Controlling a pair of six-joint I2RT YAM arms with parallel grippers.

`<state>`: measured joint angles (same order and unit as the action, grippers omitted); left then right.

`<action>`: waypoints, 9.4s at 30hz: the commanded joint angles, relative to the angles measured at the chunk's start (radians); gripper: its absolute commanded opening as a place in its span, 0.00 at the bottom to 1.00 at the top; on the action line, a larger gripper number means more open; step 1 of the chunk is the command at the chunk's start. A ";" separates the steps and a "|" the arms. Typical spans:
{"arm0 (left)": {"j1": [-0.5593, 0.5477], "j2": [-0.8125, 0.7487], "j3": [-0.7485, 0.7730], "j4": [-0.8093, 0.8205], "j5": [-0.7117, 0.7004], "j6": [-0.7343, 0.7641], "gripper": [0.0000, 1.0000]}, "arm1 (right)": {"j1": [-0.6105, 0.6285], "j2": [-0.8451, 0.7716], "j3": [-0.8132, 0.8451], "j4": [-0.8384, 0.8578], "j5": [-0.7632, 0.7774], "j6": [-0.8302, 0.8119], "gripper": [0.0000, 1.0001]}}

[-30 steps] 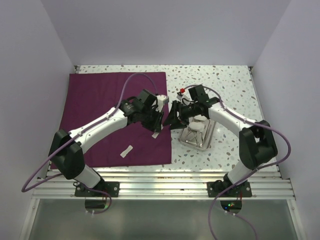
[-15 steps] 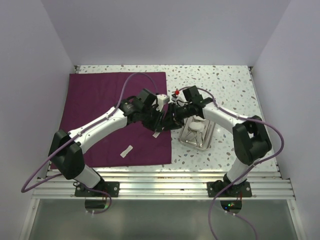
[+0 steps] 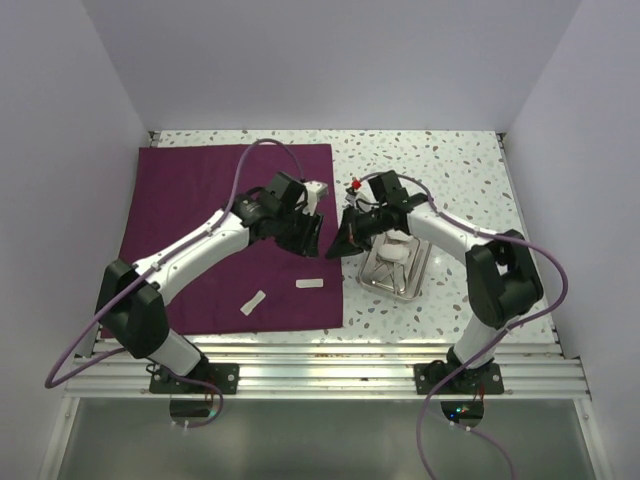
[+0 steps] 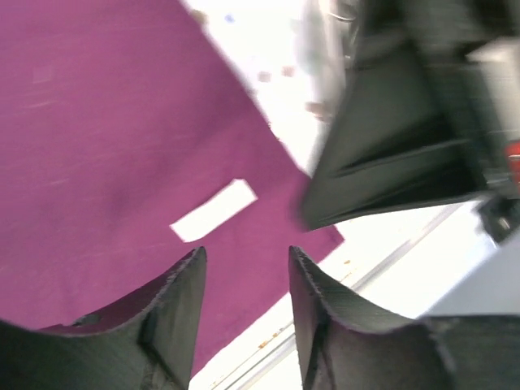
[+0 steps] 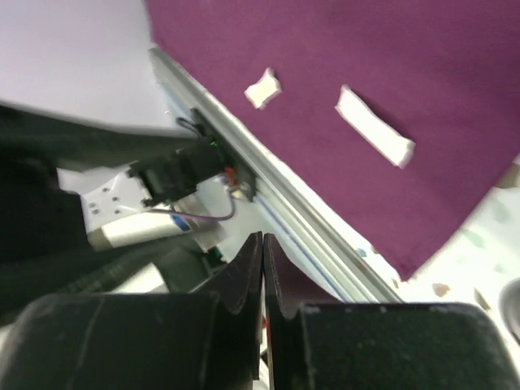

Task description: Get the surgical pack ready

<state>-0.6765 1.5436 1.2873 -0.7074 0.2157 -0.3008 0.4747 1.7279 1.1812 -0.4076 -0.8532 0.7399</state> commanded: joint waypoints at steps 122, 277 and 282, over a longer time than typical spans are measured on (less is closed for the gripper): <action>0.190 -0.030 -0.379 -0.216 -0.340 -0.262 0.48 | -0.351 -0.303 -0.095 -0.524 0.359 -0.462 0.51; 0.196 0.001 0.095 -0.144 -0.047 -0.362 0.57 | -0.040 -0.155 0.011 -0.374 0.422 -0.310 0.00; 0.201 0.012 -0.005 -0.127 -0.119 -0.307 0.55 | -0.131 -0.146 0.009 -0.505 0.583 -0.404 0.08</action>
<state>-0.4717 1.5570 1.3327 -0.8276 0.1684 -0.6682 0.3698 1.6012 1.1934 -0.7834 -0.4221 0.4229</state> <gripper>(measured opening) 0.555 0.044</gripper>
